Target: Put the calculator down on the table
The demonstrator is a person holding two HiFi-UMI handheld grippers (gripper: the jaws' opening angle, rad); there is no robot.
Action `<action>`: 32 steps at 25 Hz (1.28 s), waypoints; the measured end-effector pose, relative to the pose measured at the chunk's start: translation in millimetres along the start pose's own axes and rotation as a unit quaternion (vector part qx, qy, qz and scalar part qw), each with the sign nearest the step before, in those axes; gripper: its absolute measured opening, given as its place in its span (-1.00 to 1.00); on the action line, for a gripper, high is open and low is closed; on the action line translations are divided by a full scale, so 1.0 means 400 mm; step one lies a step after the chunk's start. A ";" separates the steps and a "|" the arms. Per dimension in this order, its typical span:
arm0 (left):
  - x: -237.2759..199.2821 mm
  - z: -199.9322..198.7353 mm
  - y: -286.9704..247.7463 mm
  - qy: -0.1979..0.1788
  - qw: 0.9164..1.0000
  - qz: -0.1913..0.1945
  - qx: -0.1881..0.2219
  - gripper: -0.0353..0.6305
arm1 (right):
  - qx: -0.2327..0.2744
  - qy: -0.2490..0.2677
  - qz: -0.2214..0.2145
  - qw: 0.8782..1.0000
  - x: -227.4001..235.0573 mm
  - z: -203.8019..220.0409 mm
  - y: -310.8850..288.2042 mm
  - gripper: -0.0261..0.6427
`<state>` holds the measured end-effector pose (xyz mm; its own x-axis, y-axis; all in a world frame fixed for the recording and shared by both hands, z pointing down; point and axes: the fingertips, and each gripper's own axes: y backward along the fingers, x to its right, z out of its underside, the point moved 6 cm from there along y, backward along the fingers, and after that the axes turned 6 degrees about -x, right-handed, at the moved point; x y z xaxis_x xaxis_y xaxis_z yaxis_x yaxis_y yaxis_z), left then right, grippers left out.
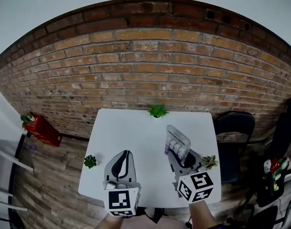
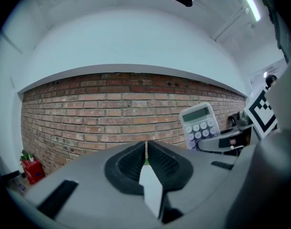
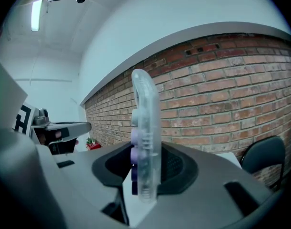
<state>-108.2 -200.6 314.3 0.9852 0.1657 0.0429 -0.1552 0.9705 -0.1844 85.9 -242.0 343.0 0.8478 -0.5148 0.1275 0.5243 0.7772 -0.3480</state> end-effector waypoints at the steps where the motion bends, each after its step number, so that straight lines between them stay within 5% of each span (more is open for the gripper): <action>1: -0.019 -0.003 -0.012 -0.001 1.000 0.001 0.001 -0.82 | -0.002 0.001 0.000 1.000 -0.006 -0.006 -0.020 -0.51; 13: -0.172 0.043 -0.140 0.008 0.999 0.010 -0.031 -0.82 | -0.050 -0.005 0.017 0.999 -0.033 0.019 -0.203 -0.51; 32: -0.191 0.202 -0.227 0.029 0.992 0.053 -0.107 -0.82 | -0.167 -0.072 0.047 0.982 -0.016 0.295 -0.293 -0.51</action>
<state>-175.1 -287.0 407.3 0.9676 0.2488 -0.0423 -0.2453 0.8879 -0.3892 28.6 -287.2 492.8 0.9063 -0.3717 0.2013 0.4080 0.6445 -0.6467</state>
